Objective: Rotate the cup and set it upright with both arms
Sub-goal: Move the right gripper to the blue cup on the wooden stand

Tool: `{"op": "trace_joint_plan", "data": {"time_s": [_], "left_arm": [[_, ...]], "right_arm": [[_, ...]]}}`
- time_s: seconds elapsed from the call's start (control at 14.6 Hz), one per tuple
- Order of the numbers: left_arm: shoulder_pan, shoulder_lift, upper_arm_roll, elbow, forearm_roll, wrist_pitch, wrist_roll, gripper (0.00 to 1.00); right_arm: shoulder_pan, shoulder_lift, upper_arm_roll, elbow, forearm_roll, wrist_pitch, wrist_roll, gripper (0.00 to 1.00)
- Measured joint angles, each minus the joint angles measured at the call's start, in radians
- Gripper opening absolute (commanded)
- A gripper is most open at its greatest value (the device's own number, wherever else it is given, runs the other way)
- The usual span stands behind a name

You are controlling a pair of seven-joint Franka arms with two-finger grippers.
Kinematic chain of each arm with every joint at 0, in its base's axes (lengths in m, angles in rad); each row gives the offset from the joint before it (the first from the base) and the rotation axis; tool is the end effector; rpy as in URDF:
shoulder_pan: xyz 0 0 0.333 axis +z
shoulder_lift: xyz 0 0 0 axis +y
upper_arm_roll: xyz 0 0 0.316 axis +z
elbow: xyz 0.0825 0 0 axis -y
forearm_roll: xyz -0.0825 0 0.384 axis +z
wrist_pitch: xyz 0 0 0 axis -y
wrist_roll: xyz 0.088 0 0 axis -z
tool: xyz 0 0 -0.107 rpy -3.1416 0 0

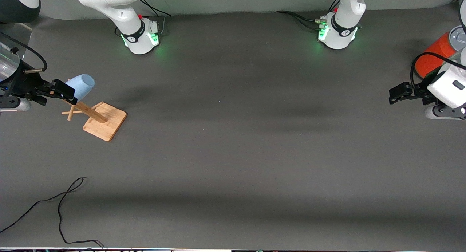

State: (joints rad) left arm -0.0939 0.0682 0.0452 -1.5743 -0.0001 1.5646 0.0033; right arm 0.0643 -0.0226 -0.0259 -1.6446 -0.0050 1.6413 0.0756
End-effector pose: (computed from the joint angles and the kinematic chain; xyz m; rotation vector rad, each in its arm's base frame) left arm 0.5714 -0.0287 0.5839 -3.1334 0.0815 0.1219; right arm 0.5527 0.0206 0.6082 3.1376 -0.0579 0.0306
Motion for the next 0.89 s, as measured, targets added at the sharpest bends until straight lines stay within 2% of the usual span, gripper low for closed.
{"op": "trace_joint_plan", "data": {"time_s": [0.27, 0.48, 0.89], "left_arm": [[0.000, 0.000, 0.000, 0.000, 0.000, 0.000, 0.000, 1.00], [0.000, 0.000, 0.000, 0.000, 0.000, 0.000, 0.000, 1.00], [0.000, 0.000, 0.000, 0.000, 0.000, 0.000, 0.000, 1.00]], "right_arm": [[0.000, 0.001, -0.001, 0.007, 0.001, -0.012, 0.003, 1.00], [-0.002, -0.001, -0.025, 0.012, 0.008, -0.036, 0.055, 1.00], [-0.004, -0.031, -0.158, -0.021, 0.186, -0.155, 0.641, 1.00]]}}
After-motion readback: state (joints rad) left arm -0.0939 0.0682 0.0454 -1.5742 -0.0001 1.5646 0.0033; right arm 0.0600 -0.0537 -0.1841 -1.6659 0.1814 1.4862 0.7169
